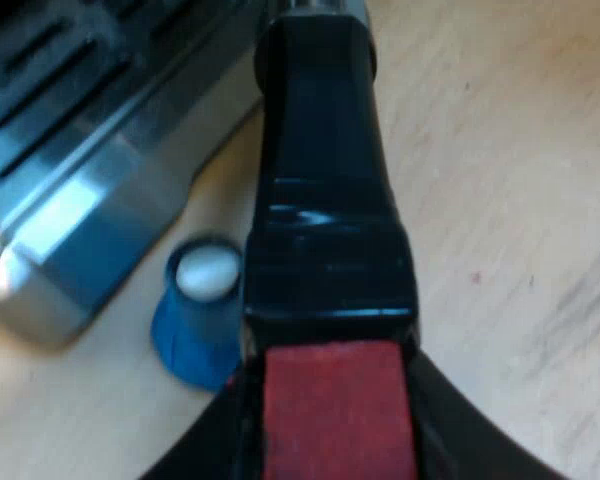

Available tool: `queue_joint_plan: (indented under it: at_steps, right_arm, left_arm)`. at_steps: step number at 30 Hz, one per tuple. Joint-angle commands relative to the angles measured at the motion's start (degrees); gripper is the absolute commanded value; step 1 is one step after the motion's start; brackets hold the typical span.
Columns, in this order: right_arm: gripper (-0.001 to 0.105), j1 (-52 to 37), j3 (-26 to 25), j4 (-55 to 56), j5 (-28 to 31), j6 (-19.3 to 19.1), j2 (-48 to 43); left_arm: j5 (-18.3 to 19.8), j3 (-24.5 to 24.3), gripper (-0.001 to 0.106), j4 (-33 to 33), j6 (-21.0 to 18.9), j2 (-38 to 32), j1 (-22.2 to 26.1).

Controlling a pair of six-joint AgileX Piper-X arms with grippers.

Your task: Put the handle in the coffee machine

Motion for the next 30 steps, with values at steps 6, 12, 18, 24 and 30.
queue_joint_plan:
  at_steps: [6, 12, 18, 24, 30]
  right_arm:
    - [0.077, 2.5, -0.4, -0.9, -2.2, 0.1, -0.5]
    - [0.077, 12.1, -0.4, -5.4, 12.6, 1.8, -0.5]
    - [0.077, 20.4, -0.3, -7.3, 22.3, 5.1, 0.4]
    - [0.077, 26.9, -0.1, -8.7, 33.3, 7.8, 3.9]
    - [0.077, 28.6, 2.1, -18.1, 36.6, 8.0, 8.4]
  left_arm:
    - [2.8, -5.2, 0.0, 6.3, 7.4, -0.9, 7.6]
    - [6.1, -6.0, 0.0, 12.8, 10.4, -0.9, 8.0]
    - [7.3, -6.1, 0.0, 14.9, 10.5, -0.9, 8.0]
    - [9.0, -6.3, 0.0, 13.2, 11.3, -0.9, 13.8]
    - [9.5, -6.3, 0.0, 13.1, 19.6, -0.7, 22.1]
